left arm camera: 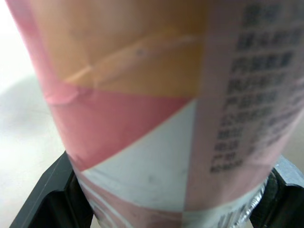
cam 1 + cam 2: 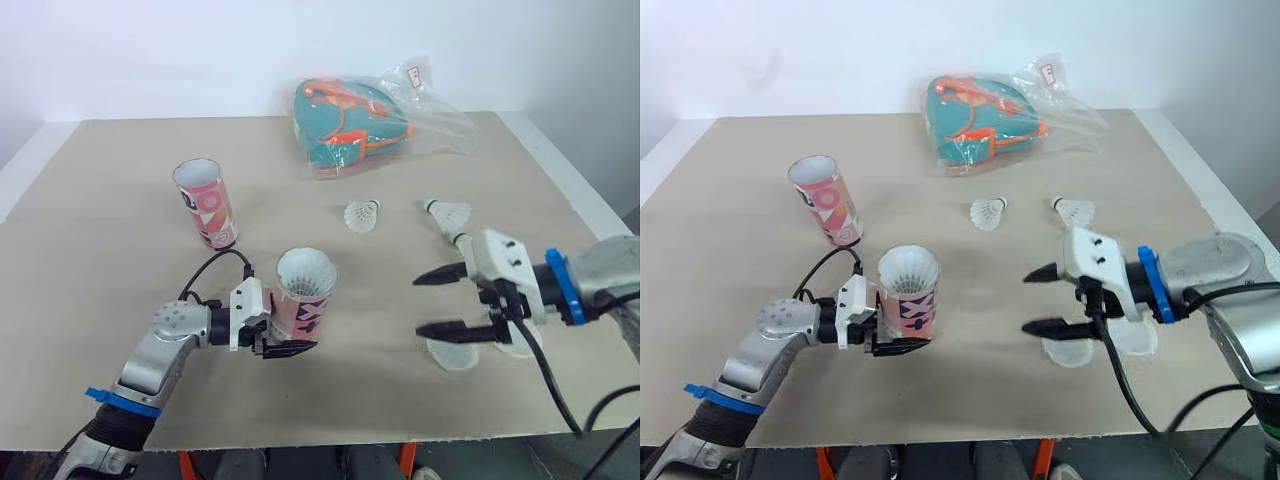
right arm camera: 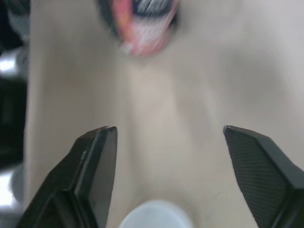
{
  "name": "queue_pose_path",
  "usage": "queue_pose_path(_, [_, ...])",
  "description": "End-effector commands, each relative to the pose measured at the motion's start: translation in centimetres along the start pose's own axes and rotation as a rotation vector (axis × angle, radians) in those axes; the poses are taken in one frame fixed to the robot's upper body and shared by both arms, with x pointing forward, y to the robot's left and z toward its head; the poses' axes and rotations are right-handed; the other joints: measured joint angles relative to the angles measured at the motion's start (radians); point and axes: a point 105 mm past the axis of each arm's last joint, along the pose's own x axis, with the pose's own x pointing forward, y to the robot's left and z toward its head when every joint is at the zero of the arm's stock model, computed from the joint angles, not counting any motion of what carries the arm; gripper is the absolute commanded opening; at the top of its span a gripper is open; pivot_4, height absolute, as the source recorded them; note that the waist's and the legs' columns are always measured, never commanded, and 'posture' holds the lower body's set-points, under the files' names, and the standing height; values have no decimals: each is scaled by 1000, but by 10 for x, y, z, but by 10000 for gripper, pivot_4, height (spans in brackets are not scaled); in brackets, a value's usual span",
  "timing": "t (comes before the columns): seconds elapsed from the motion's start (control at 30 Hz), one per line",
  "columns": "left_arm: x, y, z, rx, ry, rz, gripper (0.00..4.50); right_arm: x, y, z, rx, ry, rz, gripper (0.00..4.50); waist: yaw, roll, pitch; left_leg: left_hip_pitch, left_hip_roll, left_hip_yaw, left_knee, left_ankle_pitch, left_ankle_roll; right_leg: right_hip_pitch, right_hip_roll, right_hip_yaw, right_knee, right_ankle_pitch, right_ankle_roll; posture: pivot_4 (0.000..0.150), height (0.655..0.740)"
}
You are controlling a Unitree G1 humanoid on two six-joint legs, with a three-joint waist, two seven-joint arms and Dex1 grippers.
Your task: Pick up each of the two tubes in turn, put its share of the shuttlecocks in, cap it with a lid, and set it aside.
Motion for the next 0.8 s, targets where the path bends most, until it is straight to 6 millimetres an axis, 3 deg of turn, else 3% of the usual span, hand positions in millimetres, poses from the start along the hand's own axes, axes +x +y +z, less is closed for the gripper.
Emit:
queue_pose_path(0.03, [1,7,-1,66,-46,36,36515,-6,-5,-8,-43,66,-35,35820,0,0,0,0,0,0,0,1,0,0,0,0,0,0,1,1500,7387])
queue_pose_path(0.13, [7,14,-8,76,-86,93,36515,-4,-8,-26,-4,130,-43,35820,1,0,0,0,0,1,0,4,-1,0,0,0,-1,2,5,1500,7387])
queue_pose_path(0.3, [12,18,-8,58,-147,139,36515,-3,-3,-33,22,138,0,35820,2,1,-1,1,0,2,0,7,0,1,0,3,-3,6,8,1500,7387])
queue_pose_path(0.57, [16,15,-12,24,-153,112,36515,-8,-12,-59,89,194,-14,35820,2,1,-1,2,0,5,0,9,0,1,0,5,-3,7,9,1500,7387])
queue_pose_path(0.8, [21,18,-7,55,-146,83,36515,-10,-18,-67,132,187,-1,35820,1,2,-1,3,-1,8,0,9,0,1,1,11,-3,9,11,1500,7387])
